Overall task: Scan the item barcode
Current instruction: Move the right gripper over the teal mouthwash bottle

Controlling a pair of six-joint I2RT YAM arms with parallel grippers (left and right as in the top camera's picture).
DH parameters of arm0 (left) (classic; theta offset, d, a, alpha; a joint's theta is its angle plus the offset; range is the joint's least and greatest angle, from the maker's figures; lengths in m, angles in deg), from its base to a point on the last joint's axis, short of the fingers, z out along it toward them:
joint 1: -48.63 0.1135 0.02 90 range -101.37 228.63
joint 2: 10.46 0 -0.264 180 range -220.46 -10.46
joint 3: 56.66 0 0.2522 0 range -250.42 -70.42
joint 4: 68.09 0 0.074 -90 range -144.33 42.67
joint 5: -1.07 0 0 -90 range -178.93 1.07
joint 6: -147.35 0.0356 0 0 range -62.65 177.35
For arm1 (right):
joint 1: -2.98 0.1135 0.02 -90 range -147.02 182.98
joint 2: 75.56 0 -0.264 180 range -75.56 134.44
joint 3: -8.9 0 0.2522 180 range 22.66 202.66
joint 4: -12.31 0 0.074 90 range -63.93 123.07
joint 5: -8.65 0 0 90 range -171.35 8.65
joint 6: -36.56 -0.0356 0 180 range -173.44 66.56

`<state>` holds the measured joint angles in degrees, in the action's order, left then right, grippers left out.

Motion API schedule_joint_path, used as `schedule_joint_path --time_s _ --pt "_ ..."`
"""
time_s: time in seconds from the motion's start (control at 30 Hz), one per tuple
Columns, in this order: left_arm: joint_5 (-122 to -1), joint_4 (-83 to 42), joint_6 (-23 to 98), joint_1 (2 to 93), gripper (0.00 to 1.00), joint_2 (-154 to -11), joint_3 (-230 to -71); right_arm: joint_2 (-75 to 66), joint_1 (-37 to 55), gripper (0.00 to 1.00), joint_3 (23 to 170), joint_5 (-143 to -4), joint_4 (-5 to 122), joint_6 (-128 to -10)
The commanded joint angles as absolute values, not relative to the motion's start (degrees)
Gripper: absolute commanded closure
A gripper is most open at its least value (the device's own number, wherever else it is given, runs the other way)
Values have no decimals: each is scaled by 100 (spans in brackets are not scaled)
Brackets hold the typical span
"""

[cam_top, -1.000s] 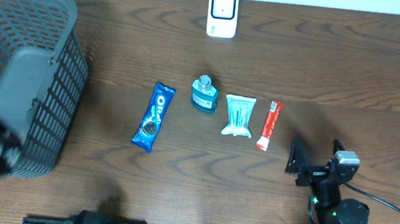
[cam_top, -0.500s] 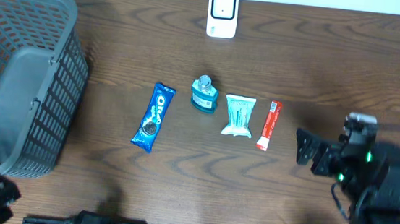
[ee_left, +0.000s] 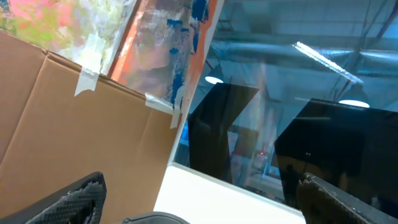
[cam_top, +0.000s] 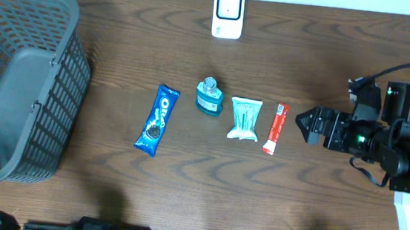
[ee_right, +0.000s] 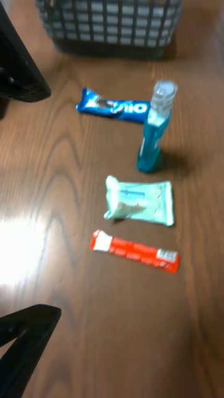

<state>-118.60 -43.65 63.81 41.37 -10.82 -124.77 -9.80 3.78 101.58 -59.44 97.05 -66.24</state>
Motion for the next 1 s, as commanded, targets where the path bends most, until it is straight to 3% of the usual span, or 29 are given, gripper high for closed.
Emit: schedule_joint_path --time_s 0.0,0.23,0.57,0.97 --pt "-11630 -4405 6512 4161 2 -1065 -12383 -871 364 1 10282 -5389 9476 -6186" --pt "-11351 -4708 6149 4158 2 -1100 -12160 -169 1540 1 10453 -5798 9052 -5839" --pt "-11351 -4977 5869 4161 2 -1830 -12048 1706 3138 1 11386 -6781 8702 -4300" --pt "-11355 -4673 6114 4161 2 -1307 -11775 2259 3508 1 11397 -6932 8186 -3710"
